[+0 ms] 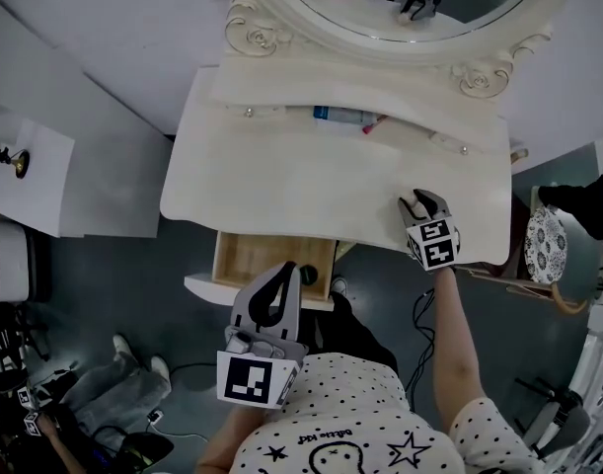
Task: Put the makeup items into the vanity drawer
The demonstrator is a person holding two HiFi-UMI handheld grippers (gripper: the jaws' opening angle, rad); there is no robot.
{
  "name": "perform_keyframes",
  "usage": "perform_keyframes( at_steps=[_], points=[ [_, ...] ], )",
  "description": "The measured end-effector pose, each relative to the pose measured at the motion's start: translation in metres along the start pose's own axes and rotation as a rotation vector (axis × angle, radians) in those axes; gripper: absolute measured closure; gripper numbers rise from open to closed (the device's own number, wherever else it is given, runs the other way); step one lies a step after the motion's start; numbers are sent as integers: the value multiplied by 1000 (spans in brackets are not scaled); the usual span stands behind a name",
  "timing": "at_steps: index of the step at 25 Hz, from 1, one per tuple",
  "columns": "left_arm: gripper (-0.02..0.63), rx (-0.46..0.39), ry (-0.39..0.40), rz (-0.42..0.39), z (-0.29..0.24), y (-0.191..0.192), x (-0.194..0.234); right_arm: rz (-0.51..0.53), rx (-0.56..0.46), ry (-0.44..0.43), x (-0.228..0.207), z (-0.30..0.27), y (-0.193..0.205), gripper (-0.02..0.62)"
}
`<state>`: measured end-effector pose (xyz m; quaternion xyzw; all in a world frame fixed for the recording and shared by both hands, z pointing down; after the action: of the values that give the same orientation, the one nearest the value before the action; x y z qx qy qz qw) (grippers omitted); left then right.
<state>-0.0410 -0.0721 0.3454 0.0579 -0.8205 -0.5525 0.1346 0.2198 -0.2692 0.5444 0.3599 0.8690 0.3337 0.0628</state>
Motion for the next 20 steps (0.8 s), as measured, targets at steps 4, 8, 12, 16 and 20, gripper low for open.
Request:
perform_keyframes(
  at_steps=[4, 8, 12, 16, 20],
  points=[
    [611, -7, 11, -1, 1, -2, 3, -74, -127, 28, 11, 36, -18, 439],
    [611, -17, 28, -6, 5, -4, 8, -180, -281, -4, 42, 80, -37, 440],
    [611, -29, 56, -15, 12, -6, 13, -269, -420, -46, 78, 125, -57, 440],
    [611, -39, 84, -29, 22, -6, 19, -293, -520, -58, 112, 170, -72, 440],
    [611, -46, 110, -40, 33, -4, 23, -291, -575, -44, 141, 209, -76, 440]
  ],
)
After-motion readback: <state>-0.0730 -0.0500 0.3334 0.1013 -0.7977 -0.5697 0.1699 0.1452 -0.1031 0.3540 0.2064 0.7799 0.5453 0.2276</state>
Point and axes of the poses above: the fingertips, and each gripper's own axes: z backward along the fingers, x to its left, y out of its underside, the point moved 7 cm from there along z, backward along the fingers, and after that the axes turned 6 degrees about x, right-handed, at the moved point
